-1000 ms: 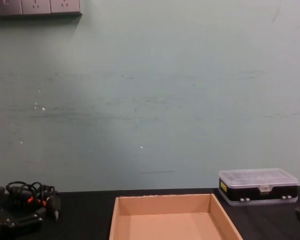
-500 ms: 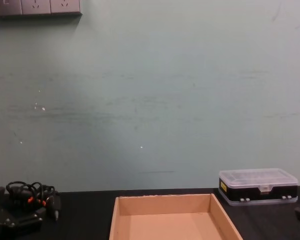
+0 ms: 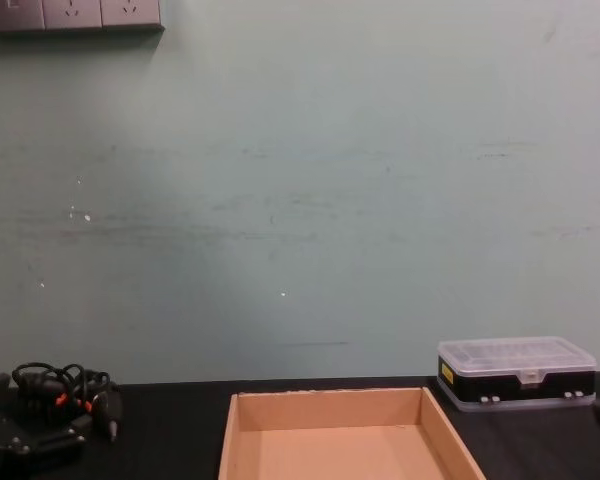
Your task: Use one hand to pick up the angle iron from the table and place it into the box.
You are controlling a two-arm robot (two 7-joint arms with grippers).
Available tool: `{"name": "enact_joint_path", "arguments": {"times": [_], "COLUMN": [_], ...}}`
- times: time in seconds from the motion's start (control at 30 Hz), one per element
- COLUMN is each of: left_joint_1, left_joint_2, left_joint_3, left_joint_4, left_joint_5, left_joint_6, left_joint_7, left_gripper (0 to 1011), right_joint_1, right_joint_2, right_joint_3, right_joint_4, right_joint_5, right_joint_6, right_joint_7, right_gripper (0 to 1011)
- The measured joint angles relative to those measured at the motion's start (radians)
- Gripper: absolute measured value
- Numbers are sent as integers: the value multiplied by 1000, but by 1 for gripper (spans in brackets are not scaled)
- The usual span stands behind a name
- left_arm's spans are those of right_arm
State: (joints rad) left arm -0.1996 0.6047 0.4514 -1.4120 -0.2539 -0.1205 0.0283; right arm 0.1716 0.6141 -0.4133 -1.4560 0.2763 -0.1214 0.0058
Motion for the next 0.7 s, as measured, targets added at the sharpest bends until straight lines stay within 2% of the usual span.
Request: {"name": "enact_joint_path", "arguments": {"times": [0.2, 0.43, 0.53, 0.7], "left_joint_1": [0, 0, 0, 0], "left_joint_2": [0, 0, 0, 0], "left_joint_3": [0, 0, 0, 0], "left_joint_4": [0, 0, 0, 0], "left_joint_5": [0, 0, 0, 0], "left_joint_6": [0, 0, 0, 0], "left_joint_7": [0, 0, 0, 0], "left_gripper": [1011, 1011, 1011, 1011], "right_joint_1": [-41, -114, -150, -178], "right_joint_2": [29, 77, 103, 135], "right_joint_3": [37, 97, 123, 138], "right_joint_4": [-74, -193, -256, -322], "right_joint_5": [27, 91, 138, 176], "right_joint_6": [2, 25, 48, 102], "right_joint_7": [29, 82, 131, 189], "right_gripper": [1004, 1004, 1004, 1004]}}
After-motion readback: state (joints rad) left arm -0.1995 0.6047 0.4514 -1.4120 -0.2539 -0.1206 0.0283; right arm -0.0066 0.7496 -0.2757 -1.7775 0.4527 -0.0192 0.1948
